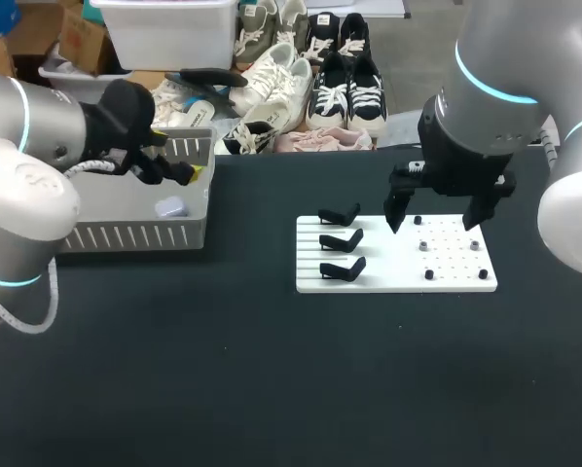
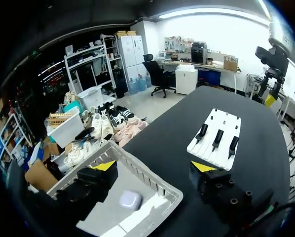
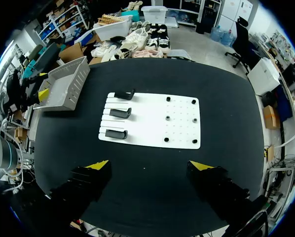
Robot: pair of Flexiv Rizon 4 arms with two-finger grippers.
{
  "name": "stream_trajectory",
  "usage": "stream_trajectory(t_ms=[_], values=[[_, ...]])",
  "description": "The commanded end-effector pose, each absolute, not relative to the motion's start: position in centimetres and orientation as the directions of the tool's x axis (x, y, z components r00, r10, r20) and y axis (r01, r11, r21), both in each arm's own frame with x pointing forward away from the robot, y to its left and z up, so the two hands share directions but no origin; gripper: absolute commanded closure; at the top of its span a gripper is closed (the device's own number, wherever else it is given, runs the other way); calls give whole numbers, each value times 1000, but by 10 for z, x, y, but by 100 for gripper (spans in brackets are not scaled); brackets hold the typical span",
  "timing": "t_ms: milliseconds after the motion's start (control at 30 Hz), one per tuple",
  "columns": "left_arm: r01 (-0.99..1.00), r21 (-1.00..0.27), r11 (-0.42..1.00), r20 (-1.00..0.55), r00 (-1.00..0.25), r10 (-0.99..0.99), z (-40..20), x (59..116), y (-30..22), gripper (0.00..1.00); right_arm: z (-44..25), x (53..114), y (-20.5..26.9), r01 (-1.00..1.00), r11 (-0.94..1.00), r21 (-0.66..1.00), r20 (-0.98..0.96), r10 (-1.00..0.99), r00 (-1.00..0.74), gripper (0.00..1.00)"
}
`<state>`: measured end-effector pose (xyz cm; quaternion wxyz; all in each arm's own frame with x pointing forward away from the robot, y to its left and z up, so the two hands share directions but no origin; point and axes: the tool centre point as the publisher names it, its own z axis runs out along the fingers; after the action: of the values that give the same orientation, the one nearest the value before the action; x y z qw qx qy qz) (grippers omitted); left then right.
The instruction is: Pick up each earbud case from the left stands, insert the matching earbuds, close the lid, and place the case in the box.
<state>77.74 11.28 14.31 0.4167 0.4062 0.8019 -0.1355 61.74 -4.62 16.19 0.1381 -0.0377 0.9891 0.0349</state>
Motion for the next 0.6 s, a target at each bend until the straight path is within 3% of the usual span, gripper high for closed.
stream_trajectory(t_ms=[33,300,600], values=[[820,93,565,-840,-240,486,146,756,92,0,162,615,-47,-83,995,59,-281,-63,-958,0],[901,35,433,-872,-184,454,145,712,35,0,162,615,-47,-83,995,59,-281,-63,-958,0],[910,20,413,-884,-177,432,144,691,21,0,162,615,-47,-83,995,59,-281,-63,-958,0]])
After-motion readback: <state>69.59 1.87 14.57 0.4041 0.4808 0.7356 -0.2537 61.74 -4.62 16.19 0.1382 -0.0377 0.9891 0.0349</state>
